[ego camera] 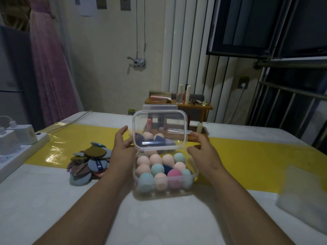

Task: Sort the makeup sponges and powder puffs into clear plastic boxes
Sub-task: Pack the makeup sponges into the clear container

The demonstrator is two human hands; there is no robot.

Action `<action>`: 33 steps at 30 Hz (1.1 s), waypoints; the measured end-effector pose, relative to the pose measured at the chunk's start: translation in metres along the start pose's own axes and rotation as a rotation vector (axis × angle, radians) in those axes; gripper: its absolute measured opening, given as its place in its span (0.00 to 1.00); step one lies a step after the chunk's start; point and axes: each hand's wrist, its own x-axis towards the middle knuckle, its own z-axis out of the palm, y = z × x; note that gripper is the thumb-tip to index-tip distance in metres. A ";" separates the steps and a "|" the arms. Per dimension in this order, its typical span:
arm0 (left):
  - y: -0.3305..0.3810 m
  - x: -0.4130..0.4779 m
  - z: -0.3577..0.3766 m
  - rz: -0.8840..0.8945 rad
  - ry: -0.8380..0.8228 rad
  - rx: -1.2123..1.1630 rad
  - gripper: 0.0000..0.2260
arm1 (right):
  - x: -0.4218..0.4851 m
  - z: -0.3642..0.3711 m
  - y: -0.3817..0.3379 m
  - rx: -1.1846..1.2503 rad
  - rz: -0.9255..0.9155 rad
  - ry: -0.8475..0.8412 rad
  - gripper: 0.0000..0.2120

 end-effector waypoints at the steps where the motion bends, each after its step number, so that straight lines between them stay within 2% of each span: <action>1: 0.000 0.000 0.002 0.007 0.002 0.025 0.26 | 0.001 0.001 0.001 0.037 0.043 -0.051 0.25; 4: -0.003 0.000 0.006 0.014 -0.014 0.072 0.24 | 0.003 0.007 0.005 0.105 0.060 -0.146 0.23; 6: -0.003 0.000 0.006 0.015 -0.031 0.108 0.23 | 0.003 0.011 0.002 0.213 0.115 -0.106 0.24; 8: -0.006 0.002 0.007 0.040 -0.085 0.135 0.16 | -0.002 0.011 -0.001 0.366 0.221 -0.078 0.28; 10: -0.009 0.001 0.008 0.011 -0.121 0.072 0.11 | -0.004 0.011 -0.003 0.409 0.251 -0.025 0.28; 11: -0.010 0.000 0.009 -0.021 -0.128 0.028 0.12 | -0.005 0.012 -0.003 0.456 0.256 0.019 0.27; 14: -0.015 -0.001 0.012 -0.108 -0.171 -0.111 0.25 | -0.005 0.009 -0.006 0.645 0.331 0.118 0.26; 16: -0.014 -0.003 0.010 -0.152 -0.186 -0.154 0.31 | -0.004 0.002 -0.005 0.723 0.407 0.105 0.24; 18: -0.011 -0.005 0.006 -0.183 -0.208 -0.139 0.28 | -0.004 -0.005 -0.003 0.675 0.433 0.024 0.18; 22: -0.004 -0.005 -0.002 -0.070 -0.209 0.062 0.10 | -0.004 -0.019 -0.001 0.309 0.258 -0.087 0.12; 25: 0.000 -0.011 0.002 -0.114 -0.219 0.162 0.12 | -0.004 -0.025 -0.002 0.199 0.220 -0.142 0.10; 29: 0.004 -0.012 0.006 -0.060 -0.153 0.226 0.16 | -0.005 -0.031 -0.004 0.185 0.222 -0.242 0.06; 30: 0.004 -0.012 0.006 -0.047 -0.149 0.239 0.15 | -0.006 -0.034 -0.005 0.196 0.229 -0.299 0.08; 33: 0.003 -0.010 0.004 -0.052 -0.179 0.254 0.14 | -0.008 -0.041 -0.004 0.097 0.249 -0.454 0.25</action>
